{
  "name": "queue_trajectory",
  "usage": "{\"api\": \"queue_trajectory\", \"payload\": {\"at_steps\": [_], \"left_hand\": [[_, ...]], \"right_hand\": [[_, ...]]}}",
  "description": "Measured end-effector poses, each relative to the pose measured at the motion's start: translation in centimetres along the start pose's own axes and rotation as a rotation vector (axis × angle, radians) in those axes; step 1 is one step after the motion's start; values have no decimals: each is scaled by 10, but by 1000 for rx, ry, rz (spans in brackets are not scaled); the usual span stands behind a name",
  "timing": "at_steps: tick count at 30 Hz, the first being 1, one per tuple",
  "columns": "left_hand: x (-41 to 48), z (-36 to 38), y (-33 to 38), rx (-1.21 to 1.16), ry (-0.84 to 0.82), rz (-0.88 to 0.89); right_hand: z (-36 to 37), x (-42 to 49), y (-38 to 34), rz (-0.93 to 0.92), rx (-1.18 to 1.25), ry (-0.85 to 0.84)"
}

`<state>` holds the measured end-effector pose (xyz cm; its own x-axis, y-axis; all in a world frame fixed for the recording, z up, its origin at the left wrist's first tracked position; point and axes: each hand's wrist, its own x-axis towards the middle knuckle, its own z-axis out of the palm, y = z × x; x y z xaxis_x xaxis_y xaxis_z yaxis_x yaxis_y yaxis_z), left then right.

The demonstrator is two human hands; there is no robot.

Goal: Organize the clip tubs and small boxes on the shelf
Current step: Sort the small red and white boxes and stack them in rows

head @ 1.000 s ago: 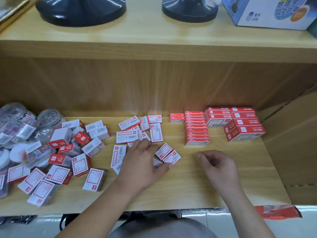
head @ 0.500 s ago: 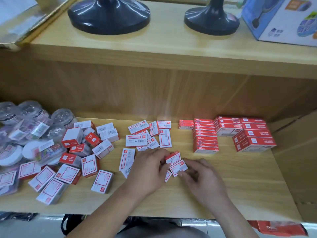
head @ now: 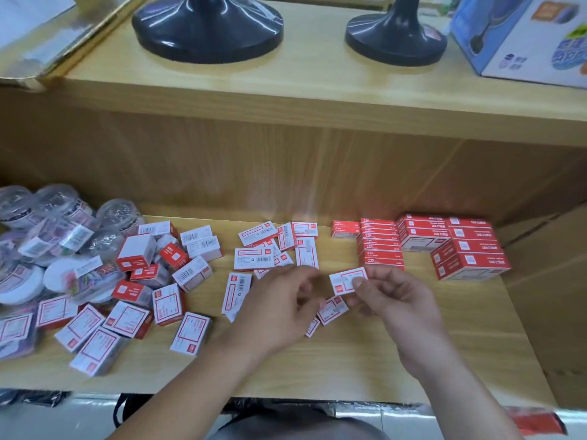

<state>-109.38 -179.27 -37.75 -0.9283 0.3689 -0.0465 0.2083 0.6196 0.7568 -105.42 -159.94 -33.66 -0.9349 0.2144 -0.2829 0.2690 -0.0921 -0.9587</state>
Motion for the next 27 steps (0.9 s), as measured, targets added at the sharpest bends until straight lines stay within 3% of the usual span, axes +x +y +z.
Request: {"api": "queue_trajectory", "payload": {"at_steps": [2,4,11,18,27], "left_hand": [[1,5,0,368,-55,48],[2,15,2,433,-65,68],[5,22,3,199,7,85],[1,-12,17,-468,82,-152],[-9,-22,4,-549,50,-195]], "right_hand": [[-6,-1,-2,7,-7,51],[-11,-3,-3,9,-3,88],[-16,-8,-10,65,113,98],[-16,-3,-19,-5,-22,92],[2,9,-35,-140,-365,-3]]}}
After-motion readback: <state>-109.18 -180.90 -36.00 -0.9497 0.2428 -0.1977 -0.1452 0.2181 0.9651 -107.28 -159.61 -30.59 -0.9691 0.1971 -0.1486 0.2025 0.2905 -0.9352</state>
